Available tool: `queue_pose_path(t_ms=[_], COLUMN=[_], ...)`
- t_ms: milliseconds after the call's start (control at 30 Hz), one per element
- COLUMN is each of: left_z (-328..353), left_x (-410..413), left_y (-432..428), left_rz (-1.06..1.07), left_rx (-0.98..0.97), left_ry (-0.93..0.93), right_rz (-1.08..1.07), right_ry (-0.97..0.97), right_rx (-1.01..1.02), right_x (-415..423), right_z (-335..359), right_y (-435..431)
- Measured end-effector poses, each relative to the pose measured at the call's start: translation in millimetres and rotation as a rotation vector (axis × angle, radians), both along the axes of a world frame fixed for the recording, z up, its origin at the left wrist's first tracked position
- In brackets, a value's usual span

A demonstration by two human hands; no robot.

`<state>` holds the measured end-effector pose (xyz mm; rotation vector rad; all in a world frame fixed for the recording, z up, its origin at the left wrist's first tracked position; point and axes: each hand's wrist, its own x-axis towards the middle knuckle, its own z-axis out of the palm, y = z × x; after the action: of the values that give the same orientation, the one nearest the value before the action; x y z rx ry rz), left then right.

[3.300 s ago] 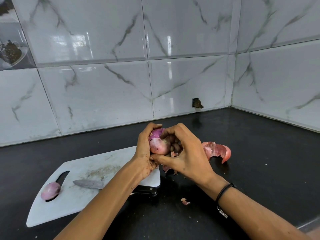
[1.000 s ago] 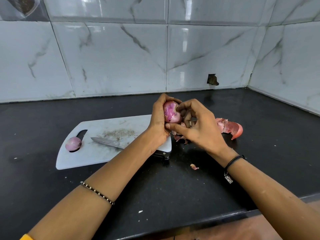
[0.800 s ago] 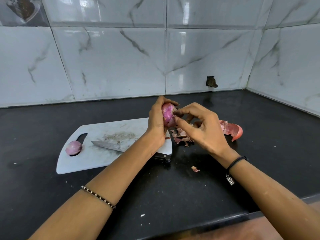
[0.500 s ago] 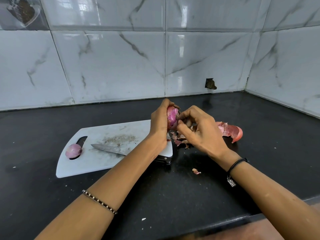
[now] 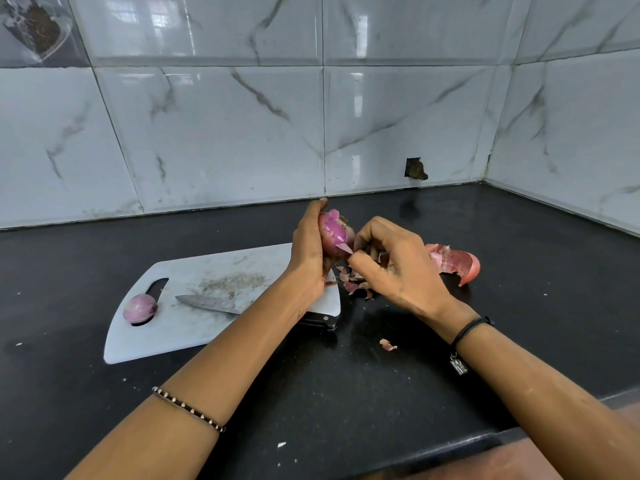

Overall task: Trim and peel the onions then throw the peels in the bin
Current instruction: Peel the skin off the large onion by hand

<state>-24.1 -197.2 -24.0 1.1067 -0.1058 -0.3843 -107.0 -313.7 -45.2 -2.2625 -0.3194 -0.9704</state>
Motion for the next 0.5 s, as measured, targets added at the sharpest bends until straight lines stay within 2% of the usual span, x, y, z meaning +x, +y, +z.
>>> queue_pose_path(t_ms=[333,500], left_z=[4.3,8.3], left_x=[-7.7,-4.3], left_y=[2.8,3.0], left_rz=[0.021,-0.027], left_rx=[-0.145,-0.183], left_ry=[0.155,0.234], right_rz=[0.019,-0.188], right_ry=[-0.042,-0.068], right_rx=[0.013,0.099], right_x=[-1.3,4.1], right_z=[0.2,-0.9], right_y=[-2.4,-10.1])
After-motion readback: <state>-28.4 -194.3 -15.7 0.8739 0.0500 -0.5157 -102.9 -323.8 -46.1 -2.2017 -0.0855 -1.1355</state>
